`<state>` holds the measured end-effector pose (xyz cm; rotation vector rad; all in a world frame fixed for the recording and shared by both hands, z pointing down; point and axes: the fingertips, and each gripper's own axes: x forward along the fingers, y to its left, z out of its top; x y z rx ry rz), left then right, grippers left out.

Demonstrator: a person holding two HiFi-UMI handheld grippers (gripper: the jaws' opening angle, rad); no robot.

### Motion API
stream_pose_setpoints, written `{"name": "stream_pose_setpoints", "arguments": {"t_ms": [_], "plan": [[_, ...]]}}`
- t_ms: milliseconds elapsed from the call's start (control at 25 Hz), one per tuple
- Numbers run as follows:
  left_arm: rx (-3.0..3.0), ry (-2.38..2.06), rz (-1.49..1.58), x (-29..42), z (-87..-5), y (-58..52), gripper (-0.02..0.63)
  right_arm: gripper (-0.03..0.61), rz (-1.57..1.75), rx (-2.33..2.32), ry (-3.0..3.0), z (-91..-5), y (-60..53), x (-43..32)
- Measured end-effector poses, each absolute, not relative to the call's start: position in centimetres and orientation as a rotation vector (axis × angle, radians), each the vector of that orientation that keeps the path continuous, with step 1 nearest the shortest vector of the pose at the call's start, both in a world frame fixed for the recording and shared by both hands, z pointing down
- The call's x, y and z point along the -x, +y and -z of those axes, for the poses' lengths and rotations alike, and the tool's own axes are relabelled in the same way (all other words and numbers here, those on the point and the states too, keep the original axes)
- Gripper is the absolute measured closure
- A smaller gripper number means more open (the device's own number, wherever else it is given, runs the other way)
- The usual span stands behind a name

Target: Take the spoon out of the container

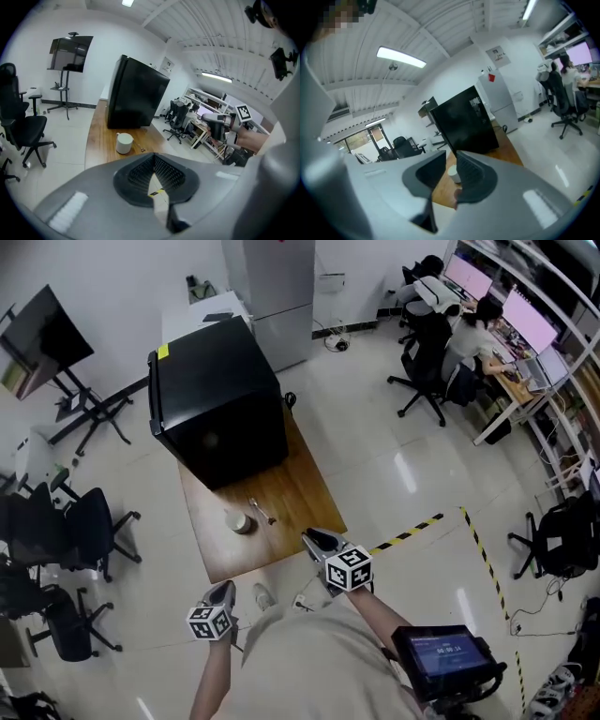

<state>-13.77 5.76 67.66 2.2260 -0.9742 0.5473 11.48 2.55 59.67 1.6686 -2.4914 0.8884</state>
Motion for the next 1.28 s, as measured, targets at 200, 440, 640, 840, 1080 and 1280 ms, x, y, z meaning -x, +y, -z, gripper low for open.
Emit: {"name": "stream_pose_setpoints", "arguments": {"t_ms": [200,440,640,840,1080,1280], "plan": [[-2.286,-1.034,-0.542,8.9,-66.2,10.0,0.611,0.506,-0.907,-1.648,-2.505,-60.3,6.9,-16.6],[-2.154,-1.098,-0.336,6.4,-65.6,17.0,0.611,0.525,-0.765,-1.771,-2.359,-62.8,11.0,-22.0],[-2.132,-1.121,-0.358,5.8,-66.1,21.2,0.611,0.531,-0.695,-1.798,-2.317,-62.7,13.4,-24.3],[-2.158,-1.131,-0.392,7.3,-65.8,21.9,0.611,0.537,-0.691,-1.842,-2.288,-62.6,15.3,-24.6],[-2.202,-1.119,-0.400,8.4,-64.0,20.3,0.611,0.538,-0.728,-1.800,-2.286,-62.7,16.1,-21.9],[-2.211,-1.065,-0.418,9.5,-64.3,20.9,0.611,0.545,-0.729,-1.758,-2.270,-62.8,16.9,-18.4]]}}
